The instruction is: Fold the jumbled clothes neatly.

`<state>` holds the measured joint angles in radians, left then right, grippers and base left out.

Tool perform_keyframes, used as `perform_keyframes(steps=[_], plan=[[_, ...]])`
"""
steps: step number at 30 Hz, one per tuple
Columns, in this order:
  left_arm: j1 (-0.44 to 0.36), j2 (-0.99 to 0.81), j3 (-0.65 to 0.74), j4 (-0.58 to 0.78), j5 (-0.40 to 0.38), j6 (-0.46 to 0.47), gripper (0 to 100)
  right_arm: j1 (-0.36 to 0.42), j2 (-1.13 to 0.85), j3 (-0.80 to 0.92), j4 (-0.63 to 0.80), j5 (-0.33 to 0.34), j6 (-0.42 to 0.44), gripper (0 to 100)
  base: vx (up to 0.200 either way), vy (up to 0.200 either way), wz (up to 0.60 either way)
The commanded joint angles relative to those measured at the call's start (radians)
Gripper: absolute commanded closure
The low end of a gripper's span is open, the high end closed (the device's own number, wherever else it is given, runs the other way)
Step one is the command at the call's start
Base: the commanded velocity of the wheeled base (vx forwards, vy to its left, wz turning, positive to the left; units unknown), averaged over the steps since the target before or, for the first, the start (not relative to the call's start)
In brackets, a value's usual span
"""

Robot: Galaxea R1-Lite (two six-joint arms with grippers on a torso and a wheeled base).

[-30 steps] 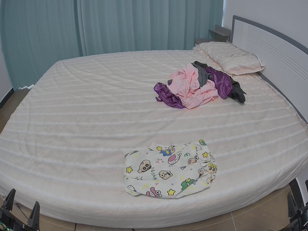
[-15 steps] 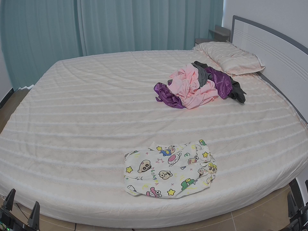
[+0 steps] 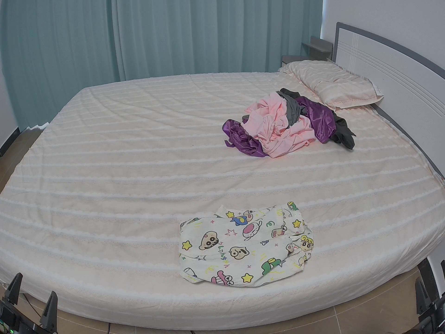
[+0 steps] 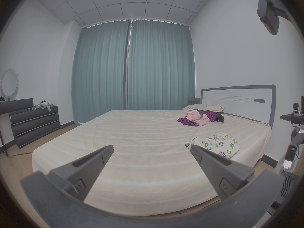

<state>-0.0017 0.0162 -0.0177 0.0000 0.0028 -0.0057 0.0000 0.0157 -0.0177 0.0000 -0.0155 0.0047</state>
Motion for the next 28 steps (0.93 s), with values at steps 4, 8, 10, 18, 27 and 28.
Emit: perform_keyframes(steps=[4,8,10,18,27,28], plan=[[0.0,-0.016,0.016,0.0,0.0,0.0,0,0.0,-0.016,0.018,0.0,0.0,0.0,0,0.0,0.0,0.0],[0.0,-0.016,0.016,0.0,0.0,0.0,0,0.0,-0.016,0.018,0.0,0.0,0.0,0,0.0,0.0,0.0],[0.0,-0.016,0.016,0.0,0.0,0.0,0,0.0,-0.016,0.018,0.0,0.0,0.0,0,0.0,0.0,0.0],[0.0,-0.016,0.016,0.0,0.0,0.0,0,0.0,-0.016,0.018,0.0,0.0,0.0,0,0.0,0.0,0.0],[0.0,-0.016,0.016,0.0,0.0,-0.002,0,0.0,-0.016,0.018,0.002,0.002,-0.018,0,0.0,0.0,0.0],[0.0,-0.016,0.016,0.0,0.0,-0.002,0,0.0,-0.016,0.016,0.002,0.0,-0.018,0,0.0,0.0,0.0]])
